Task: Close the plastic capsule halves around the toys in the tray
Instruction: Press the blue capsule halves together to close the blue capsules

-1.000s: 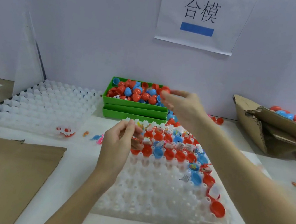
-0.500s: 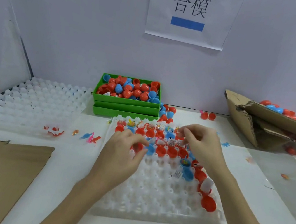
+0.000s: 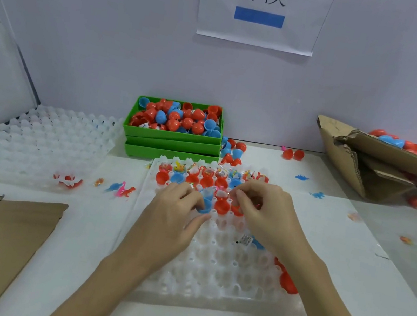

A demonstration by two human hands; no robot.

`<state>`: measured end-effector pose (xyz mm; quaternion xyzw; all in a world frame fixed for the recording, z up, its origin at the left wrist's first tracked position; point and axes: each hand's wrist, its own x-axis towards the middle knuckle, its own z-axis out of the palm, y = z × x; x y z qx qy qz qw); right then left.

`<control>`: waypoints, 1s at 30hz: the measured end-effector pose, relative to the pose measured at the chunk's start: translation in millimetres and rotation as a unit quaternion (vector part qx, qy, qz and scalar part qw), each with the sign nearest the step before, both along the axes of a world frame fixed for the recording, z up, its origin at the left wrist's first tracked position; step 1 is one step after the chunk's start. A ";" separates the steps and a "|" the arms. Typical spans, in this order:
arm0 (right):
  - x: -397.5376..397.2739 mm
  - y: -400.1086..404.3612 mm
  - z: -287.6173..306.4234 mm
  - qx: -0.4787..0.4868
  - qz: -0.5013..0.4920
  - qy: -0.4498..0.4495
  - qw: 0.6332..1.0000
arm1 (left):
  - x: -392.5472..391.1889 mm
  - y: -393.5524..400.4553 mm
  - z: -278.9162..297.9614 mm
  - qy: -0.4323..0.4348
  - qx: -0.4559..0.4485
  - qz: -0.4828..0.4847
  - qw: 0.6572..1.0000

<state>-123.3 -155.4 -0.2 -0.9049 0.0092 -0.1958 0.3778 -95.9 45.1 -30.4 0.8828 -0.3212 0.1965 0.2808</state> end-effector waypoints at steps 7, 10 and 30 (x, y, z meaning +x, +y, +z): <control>-2.1 10.6 2.8 0.007 0.023 -0.033 0.999 | -5.4 -1.3 12.6 -0.031 -0.076 -0.040 0.996; -2.2 11.6 5.5 0.118 0.082 0.016 0.990 | -9.3 -2.3 17.4 -0.030 -0.101 -0.064 0.992; -8.1 28.3 4.5 0.032 0.152 -0.109 0.982 | -10.1 0.9 32.3 0.194 -0.402 -0.080 0.891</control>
